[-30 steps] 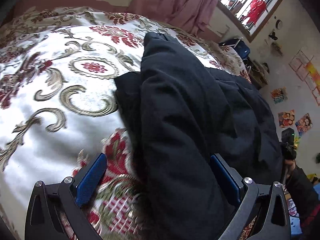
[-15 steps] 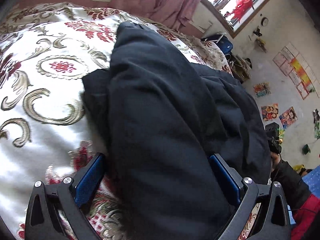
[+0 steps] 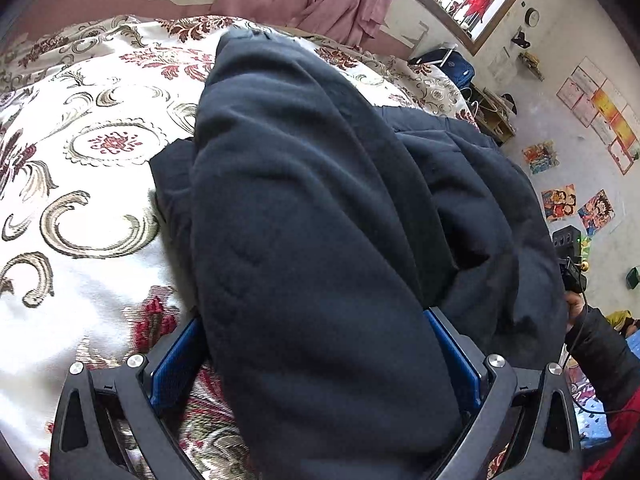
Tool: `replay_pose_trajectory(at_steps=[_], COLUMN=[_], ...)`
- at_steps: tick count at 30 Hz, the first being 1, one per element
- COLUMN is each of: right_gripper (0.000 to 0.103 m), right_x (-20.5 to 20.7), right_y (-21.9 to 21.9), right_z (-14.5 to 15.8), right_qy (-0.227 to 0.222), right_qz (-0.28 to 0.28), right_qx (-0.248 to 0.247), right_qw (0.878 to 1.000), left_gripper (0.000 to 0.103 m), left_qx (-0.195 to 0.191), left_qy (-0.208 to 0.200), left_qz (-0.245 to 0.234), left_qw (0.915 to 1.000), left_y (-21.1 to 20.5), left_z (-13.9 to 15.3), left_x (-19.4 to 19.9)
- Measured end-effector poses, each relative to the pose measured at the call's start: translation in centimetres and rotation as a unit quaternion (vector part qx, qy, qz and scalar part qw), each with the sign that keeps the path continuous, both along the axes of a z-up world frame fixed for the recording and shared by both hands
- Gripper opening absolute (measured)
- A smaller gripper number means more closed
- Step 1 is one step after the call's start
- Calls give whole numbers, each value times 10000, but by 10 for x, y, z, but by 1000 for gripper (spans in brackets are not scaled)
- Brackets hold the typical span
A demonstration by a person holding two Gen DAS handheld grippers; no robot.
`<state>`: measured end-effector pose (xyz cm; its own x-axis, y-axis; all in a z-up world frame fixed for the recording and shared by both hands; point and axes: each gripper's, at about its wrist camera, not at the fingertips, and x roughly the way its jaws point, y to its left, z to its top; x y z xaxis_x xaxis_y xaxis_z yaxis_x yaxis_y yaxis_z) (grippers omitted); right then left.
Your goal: Fold large clothes
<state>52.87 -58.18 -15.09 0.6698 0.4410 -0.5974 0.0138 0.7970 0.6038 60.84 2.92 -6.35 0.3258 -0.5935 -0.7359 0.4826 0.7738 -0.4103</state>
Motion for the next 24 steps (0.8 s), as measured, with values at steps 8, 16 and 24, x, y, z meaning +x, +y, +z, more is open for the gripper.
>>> replay_pose_trajectory(at_steps=[8,16,24], right_gripper=[102,102,62], right_x=[-2,-1,-18], right_y=[-3,2,17], right_z=[-5,0,24], right_qy=[-58,118,-81], right_qz=[-4,-34,-1], right_qx=[74,-64,-348], right_qw=[10000,9999,9994], left_gripper=[97,52,29], left_qx=[-173,-361,-395], left_qy=[-4,233,340], left_qz=[83,365,614], left_qw=[9998,9984,9968], left_y=[10,6,-3], left_z=[-3,3,15], left_x=[1,2,-6])
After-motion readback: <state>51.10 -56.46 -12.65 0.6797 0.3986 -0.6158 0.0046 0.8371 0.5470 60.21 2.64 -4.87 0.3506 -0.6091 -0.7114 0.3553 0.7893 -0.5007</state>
